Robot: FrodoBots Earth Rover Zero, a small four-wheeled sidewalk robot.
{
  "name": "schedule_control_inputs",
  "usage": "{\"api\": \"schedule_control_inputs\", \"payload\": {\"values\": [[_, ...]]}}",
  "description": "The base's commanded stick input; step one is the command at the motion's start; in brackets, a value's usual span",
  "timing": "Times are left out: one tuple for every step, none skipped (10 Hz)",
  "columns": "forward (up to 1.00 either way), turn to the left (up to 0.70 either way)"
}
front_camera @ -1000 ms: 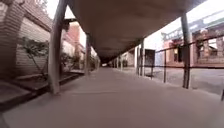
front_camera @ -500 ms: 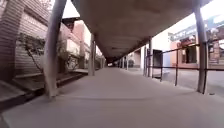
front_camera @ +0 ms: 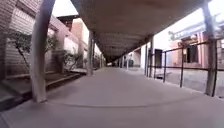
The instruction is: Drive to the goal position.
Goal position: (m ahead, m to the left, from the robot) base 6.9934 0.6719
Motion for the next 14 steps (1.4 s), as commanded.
{"api": "schedule_control_inputs", "payload": {"values": [[0.7, 0.0], [0.7, 0.0], [0.7, 0.0], [0.7, 0.0], [0.7, 0.0], [0.7, 0.0], [0.7, 0.0], [0.7, 0.0], [0.7, 0.0], [0.7, 0.0], [0.7, 0.0], [0.7, 0.0], [0.7, 0.0], [0.7, 0.0]]}}
